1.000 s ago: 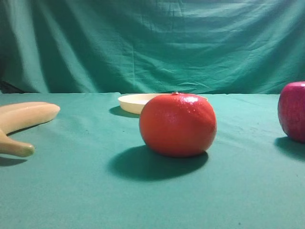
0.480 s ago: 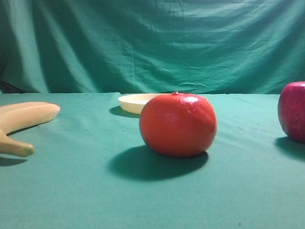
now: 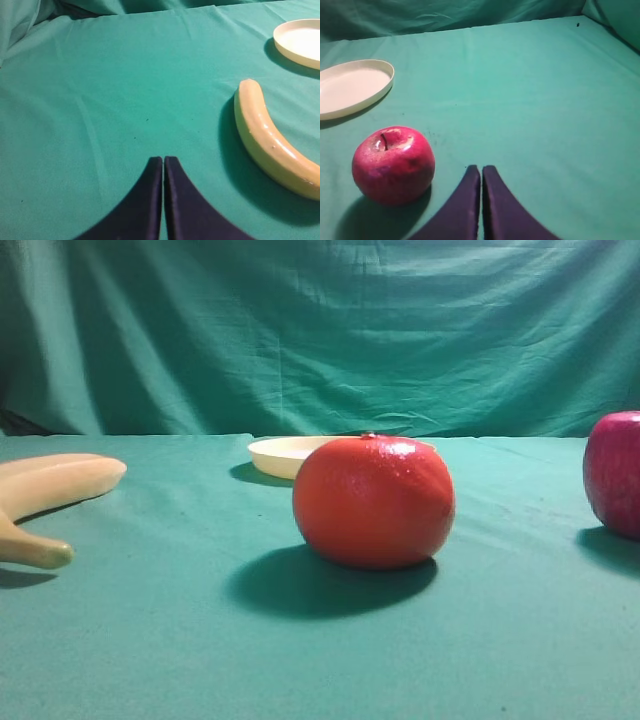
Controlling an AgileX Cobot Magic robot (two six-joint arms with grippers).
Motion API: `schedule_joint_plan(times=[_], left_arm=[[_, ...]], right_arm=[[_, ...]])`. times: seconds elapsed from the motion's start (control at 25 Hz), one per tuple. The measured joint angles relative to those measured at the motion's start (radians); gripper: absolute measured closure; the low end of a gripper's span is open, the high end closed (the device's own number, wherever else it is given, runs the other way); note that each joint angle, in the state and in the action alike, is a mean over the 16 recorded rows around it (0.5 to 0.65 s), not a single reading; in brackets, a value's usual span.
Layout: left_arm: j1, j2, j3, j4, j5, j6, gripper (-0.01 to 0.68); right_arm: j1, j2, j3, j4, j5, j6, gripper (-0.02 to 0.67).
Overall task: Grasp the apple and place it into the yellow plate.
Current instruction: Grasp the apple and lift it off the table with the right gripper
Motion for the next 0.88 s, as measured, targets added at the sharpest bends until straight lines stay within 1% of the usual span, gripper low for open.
schedule_joint_plan(times=[0.28, 0.4, 0.48, 0.64, 0.88], left_arm=[[0.0, 0.0, 0.0, 0.0, 0.0, 0.0, 0.673], [0.0, 0.0, 0.0, 0.0, 0.0, 0.0, 0.673], [0.0, 0.0, 0.0, 0.0, 0.0, 0.0, 0.673], [0.0, 0.0, 0.0, 0.0, 0.0, 0.0, 0.673], [0.0, 0.0, 0.0, 0.0, 0.0, 0.0, 0.673]], right_arm=[[0.0, 0.001, -0.013, 0.003, -0.232, 0.0, 0.649], [0.0, 0.014, -0.058, 0.006, -0.283, -0.009, 0.649], [0.0, 0.036, -0.103, 0.008, -0.283, -0.017, 0.649], [0.0, 0.115, -0.215, 0.009, -0.188, -0.033, 0.649], [0.0, 0.298, -0.405, 0.034, 0.145, -0.073, 0.649]])
